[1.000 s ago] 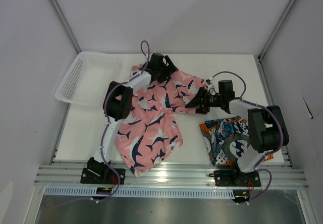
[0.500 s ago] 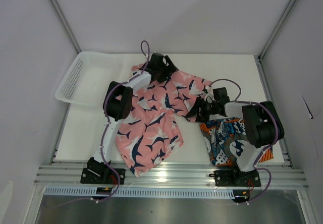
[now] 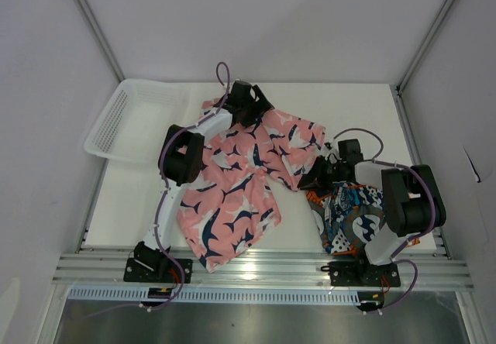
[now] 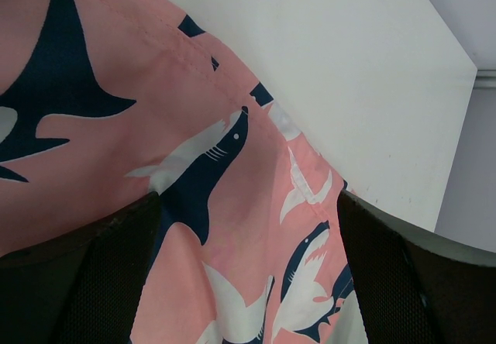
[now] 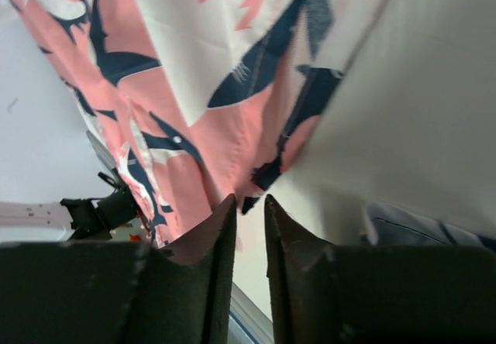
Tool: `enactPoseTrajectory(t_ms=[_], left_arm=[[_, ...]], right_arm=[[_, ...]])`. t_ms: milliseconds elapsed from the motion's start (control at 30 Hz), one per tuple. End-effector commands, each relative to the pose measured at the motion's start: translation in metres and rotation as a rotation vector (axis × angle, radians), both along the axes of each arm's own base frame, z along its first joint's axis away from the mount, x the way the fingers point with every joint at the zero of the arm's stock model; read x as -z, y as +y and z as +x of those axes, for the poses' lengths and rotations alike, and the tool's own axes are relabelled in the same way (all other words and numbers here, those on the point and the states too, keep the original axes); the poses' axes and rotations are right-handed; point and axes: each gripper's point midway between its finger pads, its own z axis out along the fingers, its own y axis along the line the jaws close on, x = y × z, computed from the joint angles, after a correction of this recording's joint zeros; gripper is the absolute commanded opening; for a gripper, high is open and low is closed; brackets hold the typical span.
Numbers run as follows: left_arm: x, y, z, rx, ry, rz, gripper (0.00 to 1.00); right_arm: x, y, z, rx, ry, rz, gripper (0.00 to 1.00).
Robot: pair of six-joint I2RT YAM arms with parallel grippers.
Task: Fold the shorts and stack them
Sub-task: Flatten the shorts out
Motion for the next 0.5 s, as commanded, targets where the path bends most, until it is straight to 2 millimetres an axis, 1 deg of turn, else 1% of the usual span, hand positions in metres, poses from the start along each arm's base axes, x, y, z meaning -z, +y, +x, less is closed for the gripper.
enactPoseTrajectory(t_ms=[0,33,67,100,133,167,200,233,267,300,333,367,400,433,467], left_arm=[[0.006,0.007,0.002,-0.002,0.013,0.033,0.97],[0.005,0.007,0.002,-0.001,0.011,0.034,0.97],[0.005,0.007,0.002,0.0,0.012,0.035,0.97],[0.003,0.006,0.002,0.003,0.008,0.033,0.97],[0.002,0.006,0.001,0.006,0.008,0.032,0.98],[0.001,0.005,0.001,0.012,0.007,0.029,0.98],[-0.003,0.003,0.0,0.025,0.005,0.019,0.98],[-0.004,0.003,-0.002,0.031,0.008,0.018,0.98],[-0.003,0.003,-0.005,0.039,0.01,0.019,0.98],[-0.005,0.003,-0.006,0.046,0.009,0.016,0.98],[-0.018,0.002,-0.004,0.049,-0.017,0.007,0.99],[-0.011,0.005,-0.01,0.053,-0.005,0.018,0.99],[-0.015,0.005,-0.01,0.054,-0.017,0.017,0.99],[-0.022,0.008,-0.011,0.053,-0.03,0.017,0.99],[-0.021,0.009,-0.013,0.057,-0.032,0.023,0.99]], right_arm=[[0.002,-0.011,0.006,0.014,-0.006,-0.074,0.25],[0.004,-0.019,0.014,0.042,-0.017,-0.117,0.3],[0.005,-0.024,0.017,0.061,-0.017,-0.135,0.33],[0.003,-0.028,0.022,0.083,-0.027,-0.142,0.41],[-0.003,-0.037,0.032,0.124,-0.053,-0.154,0.43],[-0.007,-0.041,0.038,0.144,-0.071,-0.17,0.45],[-0.011,-0.045,0.045,0.165,-0.092,-0.19,0.5],[-0.019,-0.051,0.06,0.195,-0.127,-0.218,0.52],[-0.023,-0.053,0.068,0.204,-0.142,-0.226,0.54],[-0.027,-0.056,0.075,0.214,-0.152,-0.236,0.55],[-0.025,-0.058,0.083,0.222,-0.151,-0.245,0.55],[-0.034,-0.064,0.1,0.245,-0.186,-0.251,0.55],[-0.037,-0.068,0.108,0.259,-0.197,-0.249,0.55],[-0.038,-0.076,0.122,0.292,-0.196,-0.235,0.54],[-0.041,-0.077,0.132,0.298,-0.218,-0.211,0.54]])
